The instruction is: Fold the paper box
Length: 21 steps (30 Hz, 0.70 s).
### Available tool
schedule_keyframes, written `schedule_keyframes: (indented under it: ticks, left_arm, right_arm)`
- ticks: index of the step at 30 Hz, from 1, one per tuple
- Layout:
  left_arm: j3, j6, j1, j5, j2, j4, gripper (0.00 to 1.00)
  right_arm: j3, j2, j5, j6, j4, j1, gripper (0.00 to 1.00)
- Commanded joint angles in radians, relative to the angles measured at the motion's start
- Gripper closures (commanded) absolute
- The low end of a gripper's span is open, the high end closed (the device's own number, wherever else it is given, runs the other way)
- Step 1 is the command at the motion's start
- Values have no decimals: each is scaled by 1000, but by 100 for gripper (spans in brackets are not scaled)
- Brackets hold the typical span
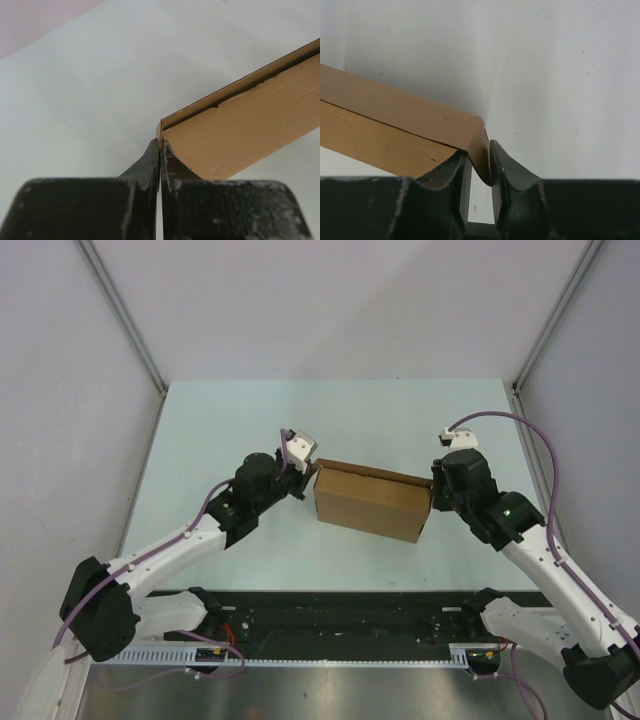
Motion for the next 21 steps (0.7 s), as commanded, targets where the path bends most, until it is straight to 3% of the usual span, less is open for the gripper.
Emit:
schedule_keyframes:
  ticks: [1, 8, 14, 21]
  left_arm:
    - [21, -11, 0, -49, -14, -22, 100]
    - [35, -4, 0, -73, -8, -37, 100]
    - [41, -4, 0, -73, -9, -40, 100]
    - [48, -24, 0, -67, -6, -46, 100]
  right_arm:
    - [15, -21, 19, -32, -38, -11, 73]
    - [20, -44, 28, -48, -73, -15, 69]
    - [22, -47, 22, -54, -66, -17, 71]
    - [23, -34, -15, -31, -40, -17, 93]
